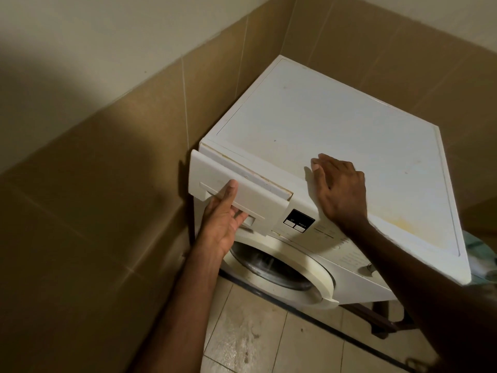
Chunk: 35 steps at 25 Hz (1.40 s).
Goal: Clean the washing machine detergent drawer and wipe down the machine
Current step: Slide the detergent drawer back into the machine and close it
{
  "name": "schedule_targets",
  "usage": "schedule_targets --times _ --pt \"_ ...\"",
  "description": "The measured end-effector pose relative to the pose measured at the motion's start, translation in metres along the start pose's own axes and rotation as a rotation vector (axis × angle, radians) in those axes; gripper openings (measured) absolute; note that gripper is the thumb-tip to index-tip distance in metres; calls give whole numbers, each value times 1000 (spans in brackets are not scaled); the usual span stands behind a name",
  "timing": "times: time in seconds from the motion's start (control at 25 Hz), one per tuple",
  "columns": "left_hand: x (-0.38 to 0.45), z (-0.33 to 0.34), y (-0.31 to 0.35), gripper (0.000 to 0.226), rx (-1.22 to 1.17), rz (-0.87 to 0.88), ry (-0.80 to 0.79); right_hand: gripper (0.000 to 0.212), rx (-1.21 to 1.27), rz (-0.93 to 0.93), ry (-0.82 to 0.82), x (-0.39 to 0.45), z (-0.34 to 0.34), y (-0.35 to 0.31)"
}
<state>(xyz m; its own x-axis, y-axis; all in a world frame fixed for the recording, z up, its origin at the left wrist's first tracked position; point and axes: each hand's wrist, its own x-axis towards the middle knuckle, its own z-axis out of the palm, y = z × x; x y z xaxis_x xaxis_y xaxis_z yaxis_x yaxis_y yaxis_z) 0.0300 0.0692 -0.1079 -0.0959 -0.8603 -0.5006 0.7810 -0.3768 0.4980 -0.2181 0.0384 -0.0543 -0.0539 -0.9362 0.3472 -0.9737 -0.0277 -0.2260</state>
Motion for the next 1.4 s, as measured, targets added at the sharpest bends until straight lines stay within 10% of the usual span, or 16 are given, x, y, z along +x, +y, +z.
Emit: schedule_targets --times 0.72,1.04,1.4 --pt "0 -38 -22 47 224 17 413 38 4 4 14 -1 0 -2" --pt "12 1 -9 67 -6 12 85 42 5 8 14 -1 1 -1" --pt "23 11 -3 38 9 15 32 34 3 15 14 -1 2 -1"
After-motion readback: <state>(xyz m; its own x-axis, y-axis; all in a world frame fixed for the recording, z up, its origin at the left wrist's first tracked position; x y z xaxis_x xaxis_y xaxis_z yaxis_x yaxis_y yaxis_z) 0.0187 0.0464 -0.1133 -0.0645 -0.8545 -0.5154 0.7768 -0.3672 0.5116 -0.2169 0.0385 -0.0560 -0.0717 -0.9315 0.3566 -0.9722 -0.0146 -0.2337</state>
